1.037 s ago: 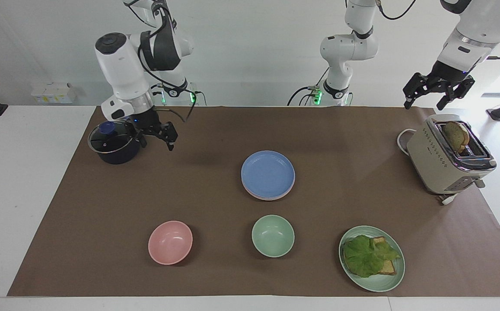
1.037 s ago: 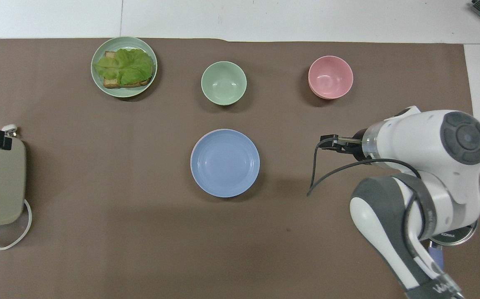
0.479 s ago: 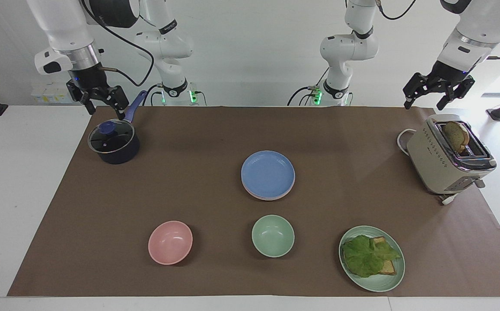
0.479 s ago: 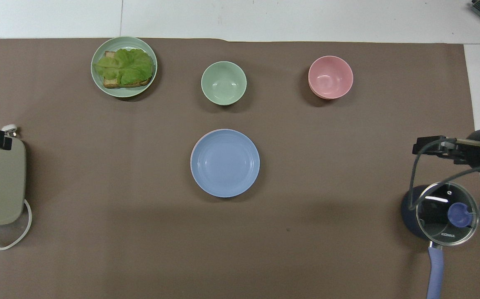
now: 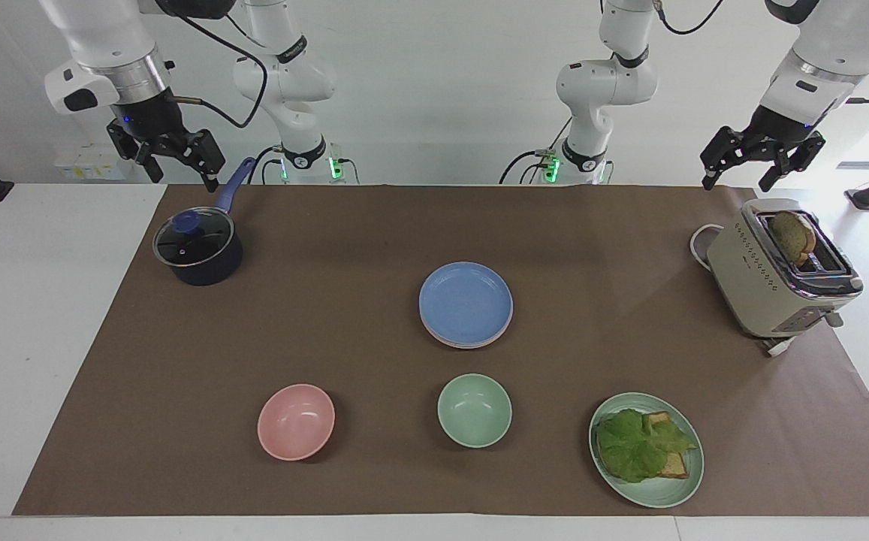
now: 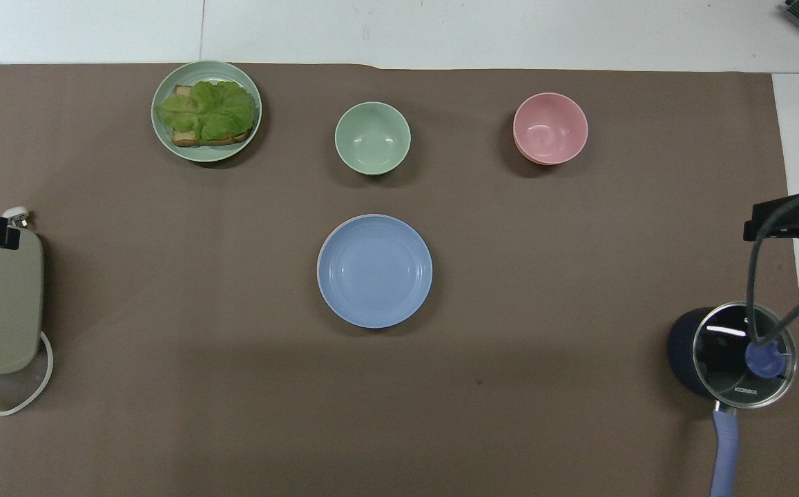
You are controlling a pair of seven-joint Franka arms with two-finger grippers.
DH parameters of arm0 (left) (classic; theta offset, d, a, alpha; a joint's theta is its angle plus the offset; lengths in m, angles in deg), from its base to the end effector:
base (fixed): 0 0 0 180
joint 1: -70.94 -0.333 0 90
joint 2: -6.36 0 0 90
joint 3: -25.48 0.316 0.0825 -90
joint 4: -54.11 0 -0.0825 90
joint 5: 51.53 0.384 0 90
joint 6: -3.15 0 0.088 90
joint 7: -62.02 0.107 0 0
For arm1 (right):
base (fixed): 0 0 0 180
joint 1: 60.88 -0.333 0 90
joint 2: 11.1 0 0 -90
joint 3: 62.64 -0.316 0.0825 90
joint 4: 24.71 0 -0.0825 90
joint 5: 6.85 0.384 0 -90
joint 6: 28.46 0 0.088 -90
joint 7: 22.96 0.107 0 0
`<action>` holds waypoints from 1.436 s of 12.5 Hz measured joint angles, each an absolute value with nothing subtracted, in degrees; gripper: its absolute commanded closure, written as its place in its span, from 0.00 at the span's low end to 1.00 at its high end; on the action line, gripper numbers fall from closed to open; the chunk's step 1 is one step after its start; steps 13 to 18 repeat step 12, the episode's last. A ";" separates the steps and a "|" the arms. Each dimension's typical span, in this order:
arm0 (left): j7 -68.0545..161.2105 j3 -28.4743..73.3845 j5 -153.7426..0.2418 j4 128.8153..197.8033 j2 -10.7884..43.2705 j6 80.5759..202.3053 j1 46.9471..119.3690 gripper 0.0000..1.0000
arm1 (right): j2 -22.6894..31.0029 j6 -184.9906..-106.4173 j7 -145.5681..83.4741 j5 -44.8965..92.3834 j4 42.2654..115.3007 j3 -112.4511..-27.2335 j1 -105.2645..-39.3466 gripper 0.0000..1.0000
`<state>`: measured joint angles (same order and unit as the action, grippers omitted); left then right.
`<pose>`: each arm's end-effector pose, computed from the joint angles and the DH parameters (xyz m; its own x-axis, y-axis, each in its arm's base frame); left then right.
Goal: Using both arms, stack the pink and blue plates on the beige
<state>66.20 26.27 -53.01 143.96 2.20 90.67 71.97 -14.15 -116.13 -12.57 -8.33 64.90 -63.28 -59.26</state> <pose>0.5274 -0.0048 0.6612 0.9964 -0.0782 0.0338 -0.0790 -0.9966 0.0244 0.5339 -0.0118 0.6531 0.9799 -0.1981 0.0238 -0.1986 -0.9798 0.0224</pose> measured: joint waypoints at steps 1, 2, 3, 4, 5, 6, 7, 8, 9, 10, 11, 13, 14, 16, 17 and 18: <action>66.20 26.27 -53.01 143.96 2.20 90.67 71.97 0.00 | -13.97 -116.13 -12.55 -8.32 64.82 -63.34 -60.64 0.00; 66.20 26.27 -53.01 143.96 2.20 90.67 71.97 0.00 | -13.95 -116.15 -12.42 -8.32 64.80 -63.38 -61.55 0.00; 66.20 26.27 -53.01 143.96 2.20 90.67 71.97 0.00 | -13.94 -116.16 -12.41 -8.32 64.75 -63.40 -61.75 0.00; 66.20 26.27 -53.01 143.96 2.20 90.67 71.97 0.00 | -13.94 -116.16 -12.41 -8.32 64.72 -63.30 -61.61 0.00; 66.20 26.27 -53.01 143.96 2.20 90.67 71.97 0.00 | -13.94 -116.16 -12.41 -8.32 64.69 -63.25 -61.38 0.00; 66.20 26.27 -53.01 143.96 2.20 90.67 71.97 0.00 | -13.94 -116.16 -12.41 -8.32 64.68 -63.21 -61.28 0.00; 66.20 26.27 -53.01 143.96 2.20 90.67 71.97 0.00 | -13.93 -116.16 -12.43 -8.32 64.68 -63.18 -61.27 0.00; 66.20 26.27 -53.01 143.96 2.20 90.67 71.97 0.00 | -13.91 -116.16 -12.71 -8.32 64.68 -63.18 -61.27 0.00; 66.20 26.27 -53.01 143.96 2.20 90.67 71.97 0.00 | -13.89 -116.16 -13.32 -8.32 64.68 -63.12 -61.27 0.00; 66.20 26.27 -53.01 143.96 2.20 90.67 71.97 0.00 | -13.89 -116.16 -13.64 -8.32 64.68 -63.03 -61.27 0.00; 66.20 26.27 -53.01 143.96 2.20 90.67 71.97 0.00 | -13.89 -116.16 -13.78 -8.32 64.68 -62.97 -61.27 0.00; 66.20 26.27 -53.01 143.96 2.20 90.67 71.97 0.00 | -13.89 -116.16 -13.80 -8.32 64.68 -62.96 -61.27 0.00; 66.20 26.27 -53.01 143.96 2.20 90.67 71.97 0.00 | -13.89 -116.16 -13.80 -8.32 64.68 -62.96 -61.27 0.00; 66.20 26.27 -53.01 143.96 2.20 90.67 71.97 0.00 | -13.89 -116.16 -13.80 -8.32 64.68 -62.96 -61.27 0.00; 66.20 26.27 -53.01 143.96 2.20 90.67 71.97 0.00 | -13.89 -116.16 -13.80 -8.32 64.68 -62.96 -61.27 0.00; 66.20 26.27 -53.01 143.96 2.20 90.67 71.97 0.00 | -13.89 -116.16 -13.80 -8.32 64.68 -62.96 -61.27 0.00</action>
